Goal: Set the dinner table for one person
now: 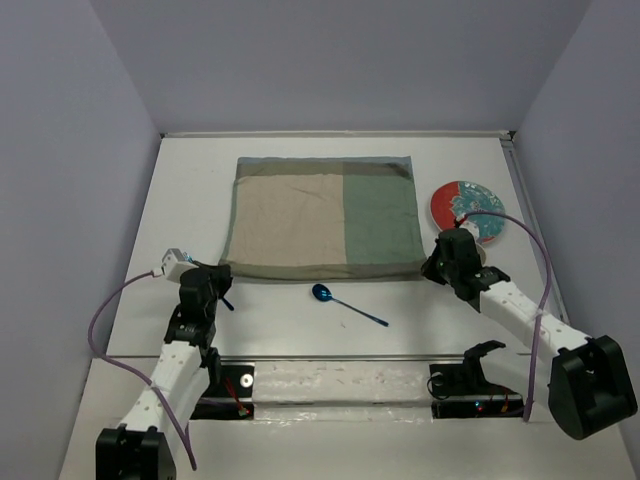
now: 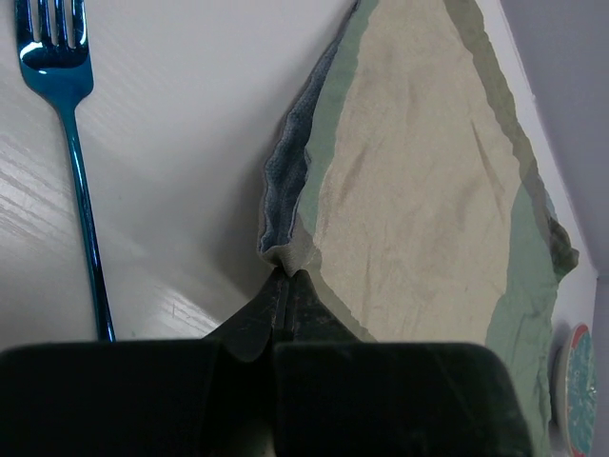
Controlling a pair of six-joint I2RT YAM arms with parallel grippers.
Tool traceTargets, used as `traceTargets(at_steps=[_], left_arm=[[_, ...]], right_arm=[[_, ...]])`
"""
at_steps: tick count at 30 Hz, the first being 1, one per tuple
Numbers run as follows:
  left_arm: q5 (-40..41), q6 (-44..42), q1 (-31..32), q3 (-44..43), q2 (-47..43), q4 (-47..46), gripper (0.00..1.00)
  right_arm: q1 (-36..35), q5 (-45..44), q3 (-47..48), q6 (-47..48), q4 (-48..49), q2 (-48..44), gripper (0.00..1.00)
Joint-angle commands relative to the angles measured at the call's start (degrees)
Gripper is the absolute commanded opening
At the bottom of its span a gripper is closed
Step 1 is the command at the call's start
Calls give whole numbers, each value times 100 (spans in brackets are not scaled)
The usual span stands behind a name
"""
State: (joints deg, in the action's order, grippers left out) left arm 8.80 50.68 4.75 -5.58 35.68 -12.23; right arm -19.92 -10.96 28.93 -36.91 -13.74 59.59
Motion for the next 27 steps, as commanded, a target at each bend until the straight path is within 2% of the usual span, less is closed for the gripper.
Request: traceTargets(at_steps=[1,4,5,6,7,8,9,10,11,13,14,17,19,20,21,22,23,24,27], left_arm=[[69,48,-27,66,-456,369,0],[43,30,-27,75,-501,467,0],[-35,30,-27,84,-553,484,3],[-62,30,-27,93,-614,511,19],[-62,39,-27,84,-693,554,31],[-45,39,-36,66,-859,685,43],[-27,30,-27,5,-983,748,71],[-10,13,-27,-47,-1080,827,88],[16,-22,-27,-92,-1185,880,98],[104,-145,-36,-433,-1231,941,99],[183,-294,-27,-574,-1161,933,99],[306,-706,-1,-1180,-950,767,99],[263,-848,43,-1506,-748,591,99],[167,-892,69,-1550,-608,468,99],[-95,-884,70,-1586,-267,189,99],[-211,-823,70,-1569,-89,38,99],[-273,-718,78,-1516,104,-138,99],[-352,-595,96,-1464,428,-574,99],[-143,-173,219,-1357,1106,-1227,99]], right_arm=[[-20,-301,139,34,-6,210,0],[-20,-424,192,61,-6,386,0],[-20,-450,175,52,-15,334,1],[-20,-451,149,61,-24,264,1],[-20,-425,122,113,-24,115,4],[-20,-398,131,157,-15,53,10],[-20,-363,139,192,-24,9,19],[-20,-293,174,227,-15,0,42],[-20,-266,209,280,-15,0,54],[-20,-214,350,350,-24,210,70],[-20,-187,585,473,-59,306,72],[-20,-257,1130,727,-155,509,70],[-20,-275,1430,869,-138,606,61],[-20,-214,1597,1000,-68,702,47],[-20,-153,1772,1053,-15,842,38],[-20,-39,2105,1115,133,1226,20],[-20,-12,2265,1194,204,1448,14],[-20,6,2449,1238,231,1685,10],[-20,121,3301,1379,292,2485,8]])
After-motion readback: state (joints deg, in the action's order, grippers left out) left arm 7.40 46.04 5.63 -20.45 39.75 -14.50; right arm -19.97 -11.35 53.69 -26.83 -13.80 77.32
